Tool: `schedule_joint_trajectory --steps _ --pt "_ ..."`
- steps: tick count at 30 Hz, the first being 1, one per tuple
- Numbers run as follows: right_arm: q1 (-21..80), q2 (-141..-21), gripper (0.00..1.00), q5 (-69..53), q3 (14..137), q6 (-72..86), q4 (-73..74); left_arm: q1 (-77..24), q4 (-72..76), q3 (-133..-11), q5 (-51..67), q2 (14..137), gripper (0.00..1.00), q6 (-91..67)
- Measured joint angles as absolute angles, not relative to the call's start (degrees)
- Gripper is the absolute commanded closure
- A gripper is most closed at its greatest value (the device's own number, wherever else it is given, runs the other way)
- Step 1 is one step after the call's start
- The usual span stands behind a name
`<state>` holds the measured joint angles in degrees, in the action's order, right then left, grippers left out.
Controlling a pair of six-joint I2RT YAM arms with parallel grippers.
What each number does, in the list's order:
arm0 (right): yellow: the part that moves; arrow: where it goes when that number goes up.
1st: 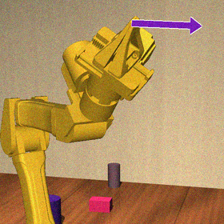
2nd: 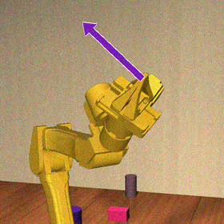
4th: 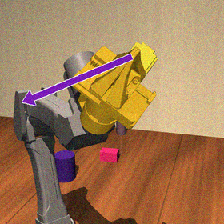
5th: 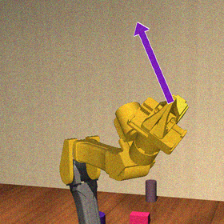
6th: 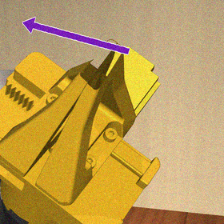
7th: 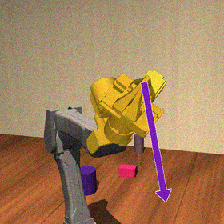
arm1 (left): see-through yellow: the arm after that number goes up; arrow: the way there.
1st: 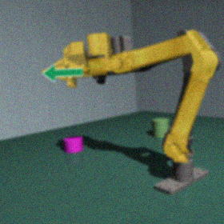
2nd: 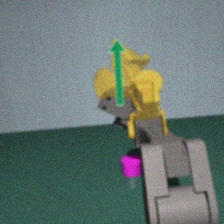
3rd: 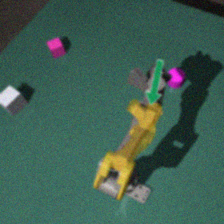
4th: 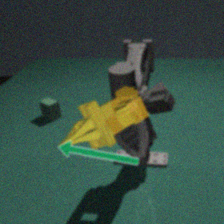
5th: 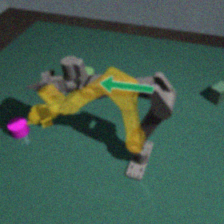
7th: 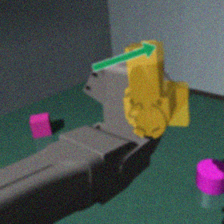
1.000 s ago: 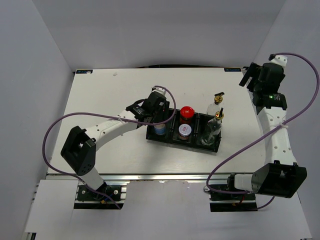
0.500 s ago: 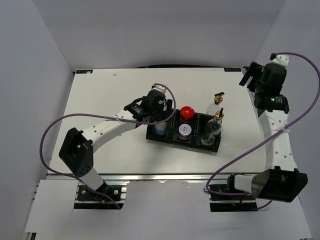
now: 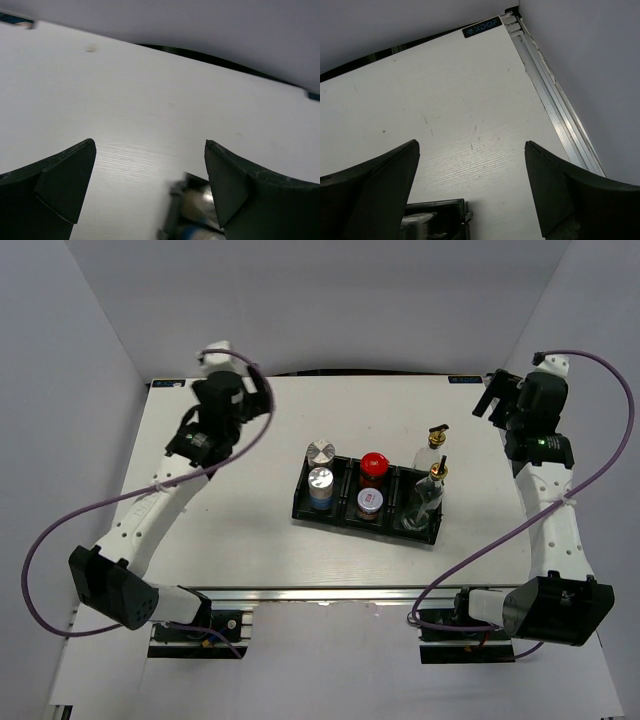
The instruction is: Organize the condiment bottles
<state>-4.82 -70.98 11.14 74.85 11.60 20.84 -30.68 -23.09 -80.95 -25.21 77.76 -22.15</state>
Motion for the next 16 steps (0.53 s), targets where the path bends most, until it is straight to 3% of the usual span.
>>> schedule_joint_trajectory --steps 8,16 --pt "-4.82 -68.55 0.11 9.96 66.96 13.08 18.15 -5.72 -17.52 -67.88 -21.37 75.24 0.02 -25.30" --pt "-4.82 -64.10 0.10 8.69 62.83 13.56 15.38 -3.64 -11.73 -60.80 -18.02 66.85 0.02 -25.28"
